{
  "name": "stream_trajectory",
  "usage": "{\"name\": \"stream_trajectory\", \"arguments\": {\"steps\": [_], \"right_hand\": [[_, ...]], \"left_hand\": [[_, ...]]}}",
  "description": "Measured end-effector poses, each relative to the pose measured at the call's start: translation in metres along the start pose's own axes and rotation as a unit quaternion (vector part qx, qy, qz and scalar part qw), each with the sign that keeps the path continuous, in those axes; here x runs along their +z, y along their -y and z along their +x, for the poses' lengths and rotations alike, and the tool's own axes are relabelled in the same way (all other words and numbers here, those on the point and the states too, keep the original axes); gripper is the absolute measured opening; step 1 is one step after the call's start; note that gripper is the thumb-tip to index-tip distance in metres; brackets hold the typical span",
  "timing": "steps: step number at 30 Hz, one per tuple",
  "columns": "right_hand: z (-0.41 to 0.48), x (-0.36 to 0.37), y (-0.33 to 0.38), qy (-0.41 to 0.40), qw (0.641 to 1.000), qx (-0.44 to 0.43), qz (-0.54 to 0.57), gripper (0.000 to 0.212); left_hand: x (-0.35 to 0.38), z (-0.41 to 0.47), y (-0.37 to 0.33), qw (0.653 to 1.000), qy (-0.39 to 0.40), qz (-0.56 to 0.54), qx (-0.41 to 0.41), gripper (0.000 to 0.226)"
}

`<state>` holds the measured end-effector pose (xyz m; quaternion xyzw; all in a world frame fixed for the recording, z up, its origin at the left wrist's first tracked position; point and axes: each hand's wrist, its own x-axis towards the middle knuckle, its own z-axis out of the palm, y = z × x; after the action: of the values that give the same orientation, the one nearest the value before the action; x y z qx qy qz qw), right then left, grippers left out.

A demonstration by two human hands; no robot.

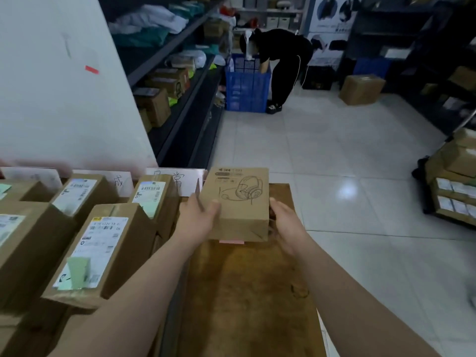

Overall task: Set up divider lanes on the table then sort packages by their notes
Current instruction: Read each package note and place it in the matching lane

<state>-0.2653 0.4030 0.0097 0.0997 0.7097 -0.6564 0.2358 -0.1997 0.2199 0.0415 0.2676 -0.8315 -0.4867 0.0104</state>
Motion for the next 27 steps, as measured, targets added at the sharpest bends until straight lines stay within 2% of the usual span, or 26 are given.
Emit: {"name": "stream_trajectory", "arguments": {"steps": [2, 4, 8, 10, 12, 13, 15, 19, 22, 25, 27], "right_hand": [[-0.013, -0.01, -0.004, 0.022, 0.999, -0.009, 0.026, 0.038], [-0.028, -0.02, -0.008, 0.027, 0.998, -0.032, 0.054, 0.044], [-0.064, -0.038, -0.019, 0.028, 0.994, -0.072, 0.074, 0.069], [-0.081, -0.048, -0.026, 0.047, 0.991, -0.08, 0.094, 0.087], [-0.097, -0.057, -0.032, 0.088, 0.987, -0.083, 0.11, 0.09], [-0.106, -0.061, -0.035, 0.112, 0.984, -0.086, 0.105, 0.081], [-0.122, -0.067, -0.041, 0.142, 0.983, -0.089, 0.078, 0.061], [-0.142, -0.074, -0.055, 0.146, 0.984, -0.094, 0.021, 0.051], [-0.148, -0.073, -0.067, 0.144, 0.988, -0.06, -0.022, 0.053], [-0.146, -0.077, -0.087, 0.136, 0.983, -0.065, -0.106, 0.036], [-0.145, -0.079, -0.1, 0.133, 0.977, -0.063, -0.151, 0.038]], "left_hand": [[0.005, -0.025, 0.001, 1.0, 0.005, -0.02, -0.002, 0.065], [0.01, -0.049, 0.004, 0.999, 0.021, -0.038, -0.013, 0.078], [0.026, -0.088, 0.011, 0.993, 0.072, -0.076, -0.053, 0.096], [0.035, -0.102, 0.016, 0.988, 0.105, -0.087, -0.068, 0.113], [0.043, -0.115, 0.018, 0.981, 0.14, -0.119, -0.069, 0.121], [0.047, -0.123, 0.017, 0.973, 0.16, -0.152, -0.061, 0.115], [0.054, -0.14, 0.013, 0.952, 0.205, -0.224, -0.043, 0.089], [0.062, -0.163, 0.019, 0.917, 0.266, -0.288, -0.076, 0.072], [0.063, -0.169, 0.029, 0.891, 0.256, -0.34, -0.16, 0.054], [0.064, -0.169, 0.046, 0.861, 0.239, -0.393, -0.216, 0.038], [0.065, -0.169, 0.064, 0.847, 0.227, -0.414, -0.246, 0.035]]}}
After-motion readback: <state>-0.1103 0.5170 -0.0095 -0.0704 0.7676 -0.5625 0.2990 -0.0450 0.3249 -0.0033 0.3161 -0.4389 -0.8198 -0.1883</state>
